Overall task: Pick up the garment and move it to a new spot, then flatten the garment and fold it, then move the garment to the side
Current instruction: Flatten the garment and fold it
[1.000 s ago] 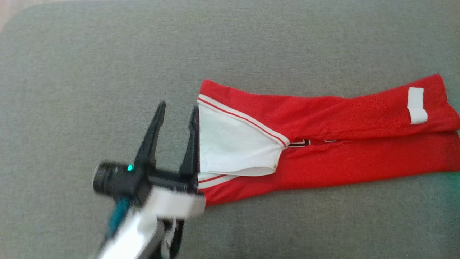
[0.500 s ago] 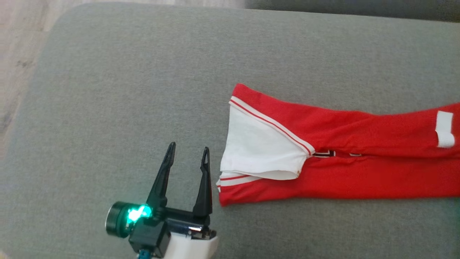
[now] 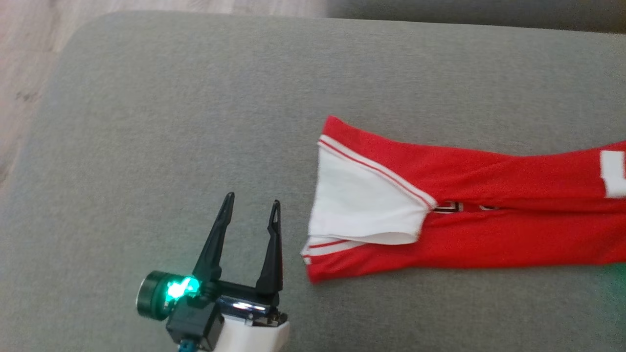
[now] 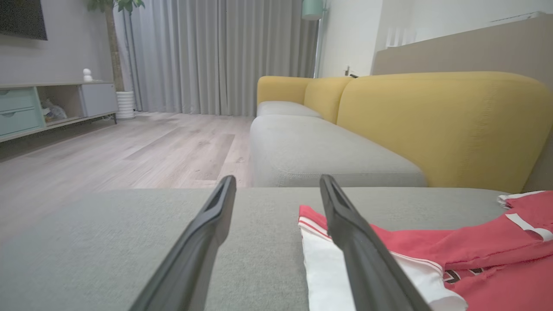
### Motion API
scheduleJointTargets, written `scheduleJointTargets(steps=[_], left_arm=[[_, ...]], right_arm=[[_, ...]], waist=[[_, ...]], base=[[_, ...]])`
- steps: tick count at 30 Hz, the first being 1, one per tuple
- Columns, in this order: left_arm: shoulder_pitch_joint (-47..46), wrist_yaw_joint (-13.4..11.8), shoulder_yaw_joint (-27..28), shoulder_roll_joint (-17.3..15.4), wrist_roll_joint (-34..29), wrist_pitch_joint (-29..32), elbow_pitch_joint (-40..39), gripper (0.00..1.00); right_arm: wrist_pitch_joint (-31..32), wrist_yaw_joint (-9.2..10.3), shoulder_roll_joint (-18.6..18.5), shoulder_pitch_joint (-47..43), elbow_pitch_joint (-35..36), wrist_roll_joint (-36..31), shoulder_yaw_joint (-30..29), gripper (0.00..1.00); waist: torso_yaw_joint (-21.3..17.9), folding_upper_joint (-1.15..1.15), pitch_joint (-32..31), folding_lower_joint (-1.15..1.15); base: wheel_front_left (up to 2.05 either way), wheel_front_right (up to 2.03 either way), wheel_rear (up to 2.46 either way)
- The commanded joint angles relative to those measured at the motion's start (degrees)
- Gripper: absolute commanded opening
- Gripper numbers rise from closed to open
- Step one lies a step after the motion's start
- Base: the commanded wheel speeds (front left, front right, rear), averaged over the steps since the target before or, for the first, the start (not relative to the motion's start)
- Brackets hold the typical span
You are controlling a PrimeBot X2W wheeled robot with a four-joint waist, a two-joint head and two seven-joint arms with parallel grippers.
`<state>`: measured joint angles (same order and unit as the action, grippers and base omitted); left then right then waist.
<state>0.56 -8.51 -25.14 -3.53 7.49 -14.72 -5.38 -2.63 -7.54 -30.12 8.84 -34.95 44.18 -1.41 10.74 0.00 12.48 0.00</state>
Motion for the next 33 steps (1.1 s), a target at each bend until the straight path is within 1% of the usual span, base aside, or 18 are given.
scheduleJointTargets(steps=[1, 4, 7, 9, 12, 15, 17, 19, 22, 25, 27, 30, 33], left_arm=[[0.06, 0.16, 2.25, 0.54, -0.47, -0.28, -2.06, 1.00], [0.19, 1.11, 2.91, 0.58, -1.05, -0.28, -2.02, 1.00], [0.20, 2.25, 3.57, 0.60, -1.59, -0.28, -2.21, 1.00], [0.20, 2.62, 4.26, 0.61, -1.85, -0.28, -2.28, 1.00], [0.07, 3.34, 4.77, 0.63, -2.18, -0.28, -2.16, 1.00], [-0.02, 4.76, 4.49, 0.64, -1.88, -0.28, -1.89, 1.00], [-0.01, 5.12, 4.34, 0.64, -1.51, -0.28, -1.91, 1.00], [-0.13, 5.22, 4.05, 0.64, -1.02, -0.28, -1.93, 1.00], [-0.57, 5.30, 3.29, 0.64, -0.37, -0.28, -1.85, 1.00], [-0.86, 5.17, 2.74, 0.65, 0.33, -0.28, -1.68, 1.00], [-0.97, 5.09, 2.34, 0.65, 0.68, -0.28, -1.54, 1.00], [-1.07, 4.84, 1.91, 0.65, 1.12, -0.28, -1.56, 1.00], [-1.29, 4.54, 1.55, 0.65, 1.44, -0.28, -1.52, 1.00]], right_arm=[[-0.92, 0.05, -3.57, -0.68, 1.37, -0.41, -0.61, 0.00], [-0.87, 0.05, -5.43, -0.10, 2.71, -0.08, -3.45, 0.00], [0.58, 0.05, -6.05, 0.77, 6.76, 3.44, -6.99, 0.00], [2.21, 0.05, -6.38, 0.94, 11.32, 5.19, -8.15, 0.00], [5.77, 0.05, -5.12, 0.38, 20.80, 8.11, -7.73, 0.00], [8.50, 0.05, -1.89, -1.00, 31.43, 10.78, -7.15, 0.00], [10.58, 0.05, 0.45, -2.21, 38.20, 11.51, -6.03, 0.00], [12.61, 0.05, 2.73, -3.16, 44.07, 11.00, -4.20, 0.00], [15.32, 0.05, 6.75, -3.52, 50.01, 8.95, -1.09, 0.00], [17.80, 0.05, 11.65, -2.90, 52.77, 6.14, 3.03, 0.00], [19.01, 0.05, 14.70, -2.43, 53.17, 3.95, 6.15, 0.00], [20.12, 0.05, 18.61, -2.14, 51.38, 0.62, 10.96, 0.00], [19.80, 0.05, 21.72, -1.80, 47.93, -2.66, 15.00, 0.00]], waist=[[-1.00, 0.00, -0.30, 0.00], [-2.70, 0.00, -0.72, 0.00], [-4.26, 0.00, -0.93, 0.00], [-5.33, 0.00, -0.77, 0.00], [-6.45, 0.00, -0.54, 0.00], [-6.84, 0.00, -0.69, 0.00], [-6.79, 0.00, -0.73, 0.00], [-6.48, 0.00, -0.65, 0.00], [-5.53, 0.00, -0.43, 0.00], [-4.24, 0.00, -0.29, 0.00], [-3.25, 0.00, -0.16, 0.00], [-1.81, 0.00, 0.02, 0.00], [-0.32, 0.00, 0.36, 0.00]], base=[[0.00, 0.00, 0.00], [0.00, 0.00, 0.00], [0.00, 0.00, 0.00], [0.00, 0.00, 0.00], [0.00, 0.00, 0.00], [0.00, 0.00, 0.00], [0.00, 0.00, 0.00], [0.00, 0.00, 0.00], [0.00, 0.00, 0.00], [0.00, 0.00, 0.00], [0.00, 0.00, 0.00], [0.00, 0.00, 0.00], [0.00, 0.00, 0.00]])
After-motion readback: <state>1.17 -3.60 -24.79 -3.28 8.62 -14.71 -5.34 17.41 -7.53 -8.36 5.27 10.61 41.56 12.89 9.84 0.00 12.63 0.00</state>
